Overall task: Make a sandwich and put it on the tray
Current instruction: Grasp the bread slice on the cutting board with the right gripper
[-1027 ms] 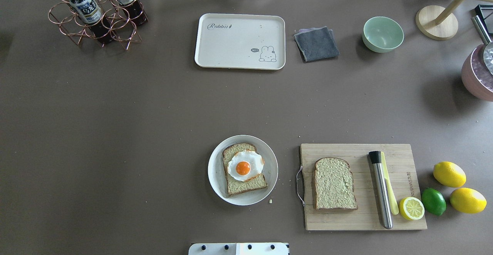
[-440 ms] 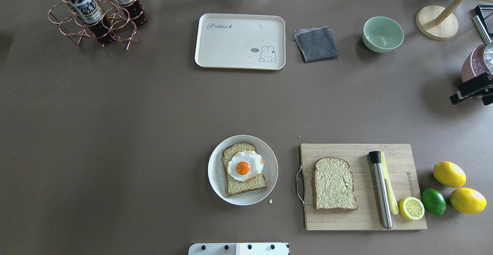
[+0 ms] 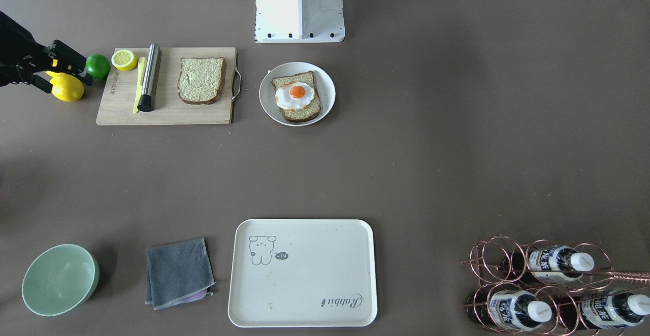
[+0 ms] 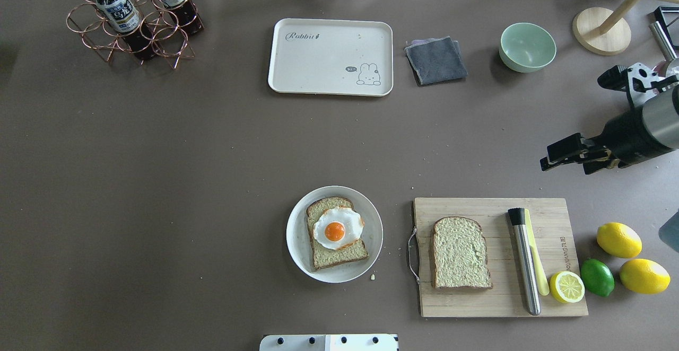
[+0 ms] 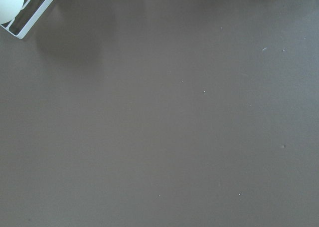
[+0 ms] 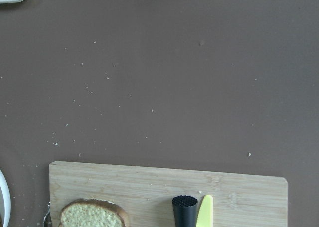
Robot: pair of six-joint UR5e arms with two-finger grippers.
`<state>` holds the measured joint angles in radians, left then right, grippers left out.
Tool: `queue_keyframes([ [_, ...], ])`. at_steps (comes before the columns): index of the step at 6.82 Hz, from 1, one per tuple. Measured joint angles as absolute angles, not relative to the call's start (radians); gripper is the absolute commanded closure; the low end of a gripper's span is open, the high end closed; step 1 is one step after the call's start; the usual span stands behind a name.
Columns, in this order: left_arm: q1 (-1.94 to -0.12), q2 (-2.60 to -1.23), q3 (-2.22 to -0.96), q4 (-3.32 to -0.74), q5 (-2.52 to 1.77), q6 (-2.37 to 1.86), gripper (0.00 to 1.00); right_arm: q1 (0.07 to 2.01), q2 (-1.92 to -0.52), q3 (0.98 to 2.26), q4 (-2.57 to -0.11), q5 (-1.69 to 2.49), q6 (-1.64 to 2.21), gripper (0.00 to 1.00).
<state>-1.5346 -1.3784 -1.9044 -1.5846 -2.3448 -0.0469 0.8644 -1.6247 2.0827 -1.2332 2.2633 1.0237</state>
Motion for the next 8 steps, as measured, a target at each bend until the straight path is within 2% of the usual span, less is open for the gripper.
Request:
queue_keyframes([
  [2, -1.527, -1.379, -1.907, -1.586, -2.344, -0.065, 0.02, 0.683, -1.632, 2.083, -1.141, 2.143, 1.193, 0.25],
  [4, -1.526, -1.379, -1.904, -1.585, -2.344, -0.07, 0.02, 0.543, -1.632, 2.077, -1.118, 2.044, 1.294, 0.33],
  [7, -1.526, -1.378, -1.9, -1.585, -2.345, -0.072, 0.02, 0.427, -1.623, 2.018, -1.038, 1.936, 1.356, 0.36],
  [8, -1.526, -1.377, -1.9, -1.585, -2.345, -0.073, 0.02, 0.419, -1.626, 2.0, -1.008, 1.928, 1.358, 0.6],
])
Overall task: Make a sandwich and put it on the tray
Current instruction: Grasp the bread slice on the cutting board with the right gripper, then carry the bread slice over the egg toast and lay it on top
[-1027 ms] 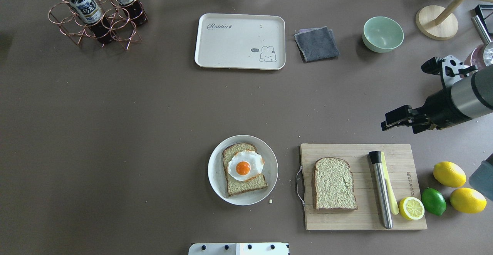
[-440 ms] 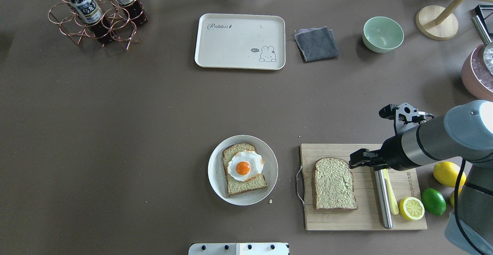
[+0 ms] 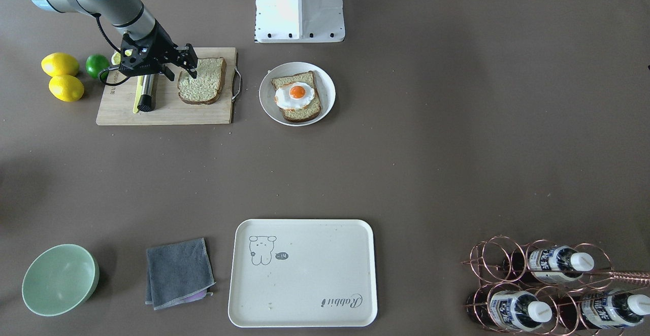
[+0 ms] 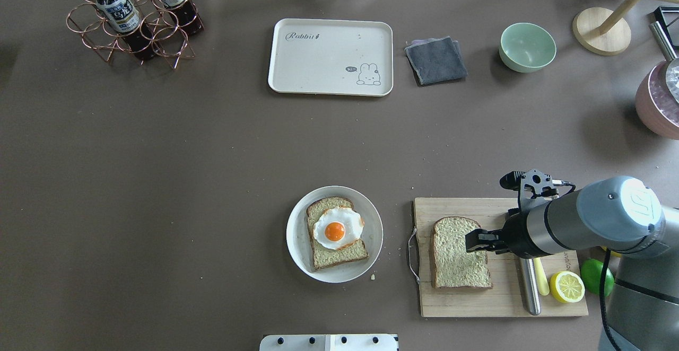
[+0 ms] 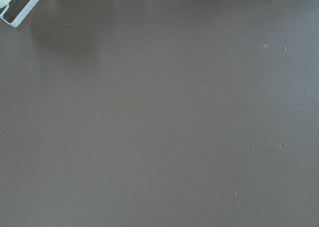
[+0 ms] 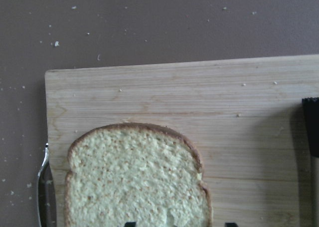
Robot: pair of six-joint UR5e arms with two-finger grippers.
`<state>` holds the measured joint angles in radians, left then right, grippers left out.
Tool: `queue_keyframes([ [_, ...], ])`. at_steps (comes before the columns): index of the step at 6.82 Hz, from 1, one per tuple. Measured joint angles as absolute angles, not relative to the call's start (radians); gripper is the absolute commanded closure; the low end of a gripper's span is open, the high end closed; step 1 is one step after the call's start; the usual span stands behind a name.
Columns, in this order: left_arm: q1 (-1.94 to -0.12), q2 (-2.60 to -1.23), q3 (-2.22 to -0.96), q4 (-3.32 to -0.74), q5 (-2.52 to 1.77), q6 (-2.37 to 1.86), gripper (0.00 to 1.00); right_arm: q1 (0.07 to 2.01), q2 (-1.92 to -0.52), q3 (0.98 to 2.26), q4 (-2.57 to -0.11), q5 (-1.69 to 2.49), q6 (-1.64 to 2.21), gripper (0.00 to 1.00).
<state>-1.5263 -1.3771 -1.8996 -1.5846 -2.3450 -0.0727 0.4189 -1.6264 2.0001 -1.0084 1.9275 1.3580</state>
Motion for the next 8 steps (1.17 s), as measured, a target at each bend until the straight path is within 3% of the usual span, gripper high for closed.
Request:
queue_keyframes([
  [1, -1.526, -1.376, -1.9, -1.585, -2.344, -0.073, 0.02, 0.417, -1.631, 1.993, -0.998, 1.924, 1.359, 0.84],
  [2, -1.526, -1.376, -1.9, -1.585, -2.344, -0.074, 0.02, 0.417, -1.633, 1.988, -0.995, 1.922, 1.359, 1.0],
  [6, -1.526, -1.372, -1.896, -1.585, -2.344, -0.072, 0.02, 0.433, -1.62, 2.0, -0.993, 1.947, 1.359, 1.0],
  [8, -1.526, -1.371, -1.899, -1.585, -2.345, -0.072, 0.02, 0.491, -1.537, 2.035, -0.993, 2.033, 1.363, 1.0],
])
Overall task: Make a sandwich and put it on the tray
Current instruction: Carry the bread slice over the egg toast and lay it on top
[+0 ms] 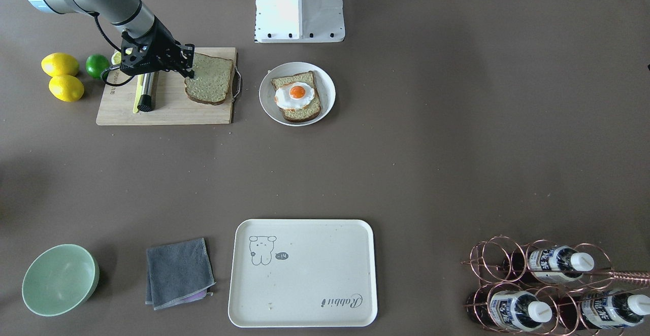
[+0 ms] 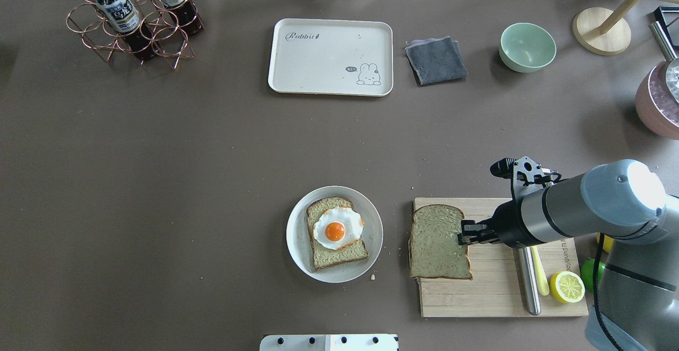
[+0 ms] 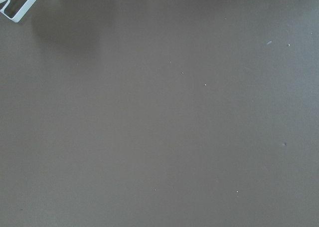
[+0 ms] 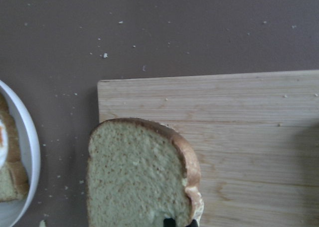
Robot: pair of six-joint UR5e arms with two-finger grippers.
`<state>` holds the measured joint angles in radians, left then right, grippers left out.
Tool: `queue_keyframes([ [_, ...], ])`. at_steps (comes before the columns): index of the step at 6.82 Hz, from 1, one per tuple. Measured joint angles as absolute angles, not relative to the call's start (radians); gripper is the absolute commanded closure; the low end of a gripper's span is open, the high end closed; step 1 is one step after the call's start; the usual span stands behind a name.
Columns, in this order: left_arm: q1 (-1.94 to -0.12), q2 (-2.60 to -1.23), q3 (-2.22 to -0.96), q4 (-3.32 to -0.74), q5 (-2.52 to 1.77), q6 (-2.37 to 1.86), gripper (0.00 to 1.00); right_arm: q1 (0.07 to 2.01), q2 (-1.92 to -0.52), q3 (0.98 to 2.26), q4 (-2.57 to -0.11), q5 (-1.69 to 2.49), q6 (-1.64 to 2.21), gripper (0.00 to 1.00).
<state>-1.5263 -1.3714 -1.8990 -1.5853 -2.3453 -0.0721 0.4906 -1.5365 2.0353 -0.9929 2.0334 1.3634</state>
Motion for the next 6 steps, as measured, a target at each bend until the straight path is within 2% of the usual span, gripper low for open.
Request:
queue_keyframes([
  [2, -1.521, -1.372, -1.9, -1.585, -2.346, -0.072, 0.02, 0.498, -1.381, 1.996, -0.992, 2.056, 1.397, 1.0],
  [4, -1.519, -1.373, -1.901, -1.586, -2.347, -0.073, 0.02, 0.467, -1.228, 1.887, -0.991, 2.056, 1.39, 1.0],
  [6, -1.519, -1.375, -1.901, -1.586, -2.347, -0.073, 0.02, 0.454, -1.151, 1.808, -0.993, 2.055, 1.288, 1.0],
])
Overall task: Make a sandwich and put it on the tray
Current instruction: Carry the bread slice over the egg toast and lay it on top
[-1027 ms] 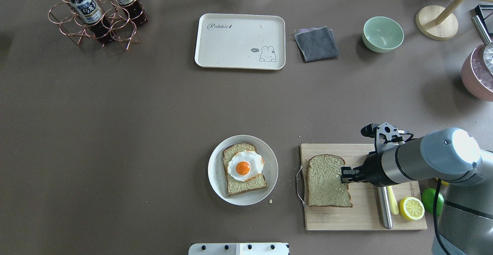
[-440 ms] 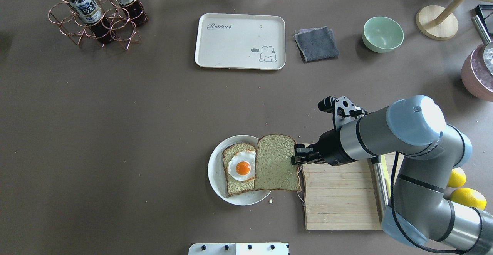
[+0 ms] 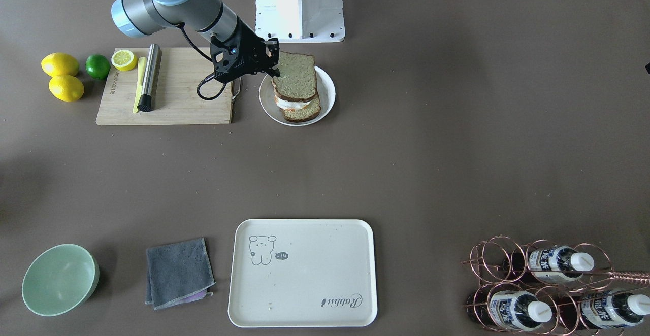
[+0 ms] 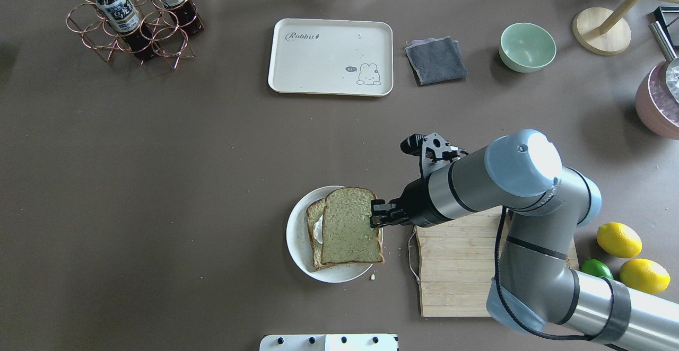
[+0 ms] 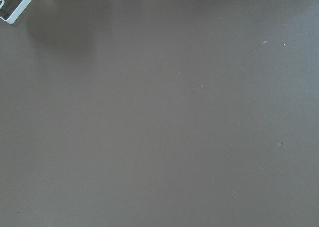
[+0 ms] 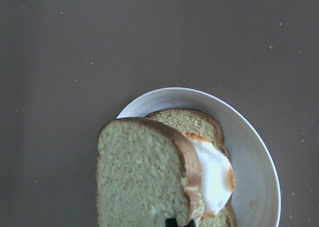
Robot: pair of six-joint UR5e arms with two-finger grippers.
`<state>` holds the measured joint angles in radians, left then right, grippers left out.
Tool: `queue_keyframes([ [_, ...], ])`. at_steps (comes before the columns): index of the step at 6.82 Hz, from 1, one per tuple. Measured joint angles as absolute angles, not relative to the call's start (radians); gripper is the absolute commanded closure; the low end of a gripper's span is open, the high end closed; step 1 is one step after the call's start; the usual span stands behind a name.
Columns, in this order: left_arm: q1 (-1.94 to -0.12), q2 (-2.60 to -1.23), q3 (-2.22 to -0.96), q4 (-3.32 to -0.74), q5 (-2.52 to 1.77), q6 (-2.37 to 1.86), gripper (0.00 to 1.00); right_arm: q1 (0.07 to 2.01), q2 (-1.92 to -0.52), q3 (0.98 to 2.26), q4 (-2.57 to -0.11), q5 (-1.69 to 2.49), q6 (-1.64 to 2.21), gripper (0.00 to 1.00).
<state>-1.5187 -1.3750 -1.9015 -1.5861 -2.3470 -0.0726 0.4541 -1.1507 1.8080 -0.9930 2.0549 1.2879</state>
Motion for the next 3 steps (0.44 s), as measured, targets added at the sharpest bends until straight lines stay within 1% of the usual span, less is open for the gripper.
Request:
queue_keyframes([
  [3, -1.519, -1.372, -1.903, -1.585, -2.369, -0.073, 0.02, 0.454, -1.135, 1.738, -0.993, 2.062, 1.178, 1.0],
])
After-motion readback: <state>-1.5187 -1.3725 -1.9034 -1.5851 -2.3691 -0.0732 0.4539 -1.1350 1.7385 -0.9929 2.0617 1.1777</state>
